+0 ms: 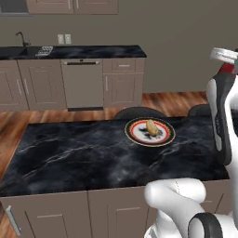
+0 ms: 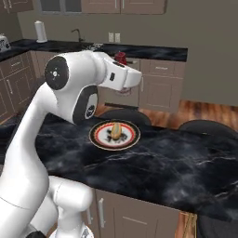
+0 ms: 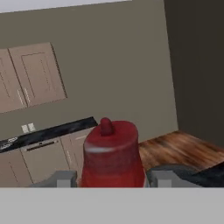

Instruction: Move the hot dog bun to the plate on the dining table and place the condiment next to that plate. Then navigate to the fridge and take the sausage and place it on the plate as well.

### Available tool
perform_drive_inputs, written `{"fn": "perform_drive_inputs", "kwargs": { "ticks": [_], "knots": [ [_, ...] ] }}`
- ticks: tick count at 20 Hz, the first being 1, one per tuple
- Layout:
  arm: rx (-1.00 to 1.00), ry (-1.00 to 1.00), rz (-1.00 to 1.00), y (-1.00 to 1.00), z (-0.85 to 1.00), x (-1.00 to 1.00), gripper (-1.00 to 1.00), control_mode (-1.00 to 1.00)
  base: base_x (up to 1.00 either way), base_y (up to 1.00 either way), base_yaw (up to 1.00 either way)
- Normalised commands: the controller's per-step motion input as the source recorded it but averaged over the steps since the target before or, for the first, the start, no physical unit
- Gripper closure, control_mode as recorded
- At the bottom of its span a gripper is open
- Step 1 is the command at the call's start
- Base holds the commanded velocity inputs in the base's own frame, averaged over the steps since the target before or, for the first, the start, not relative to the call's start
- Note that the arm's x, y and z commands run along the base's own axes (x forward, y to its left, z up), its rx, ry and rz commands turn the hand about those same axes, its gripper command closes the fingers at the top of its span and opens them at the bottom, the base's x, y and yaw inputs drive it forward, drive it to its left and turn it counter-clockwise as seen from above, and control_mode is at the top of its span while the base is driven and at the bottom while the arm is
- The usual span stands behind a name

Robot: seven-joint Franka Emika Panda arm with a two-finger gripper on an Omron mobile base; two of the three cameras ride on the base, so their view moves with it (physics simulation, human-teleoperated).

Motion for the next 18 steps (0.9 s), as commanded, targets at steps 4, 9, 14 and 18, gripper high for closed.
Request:
{"fn": "perform_drive_inputs", "kwargs": {
  "ticks": [4,9,14,18],
  "knots": [
    [0.0,0.0,0.53,-0.13,-0.37,0.58,1.0,-1.0,0.0,0.0,0.0],
    [-0.04,0.0,0.43,-0.23,-0.45,0.14,1.0,-1.0,0.0,0.0,0.0],
    [-0.08,0.01,0.29,-0.32,-0.42,-0.04,1.0,-1.0,0.0,0.0,0.0],
    [-0.17,0.0,0.17,-0.12,-0.51,-0.04,1.0,-1.0,0.0,0.0,0.0]
  ]
}}
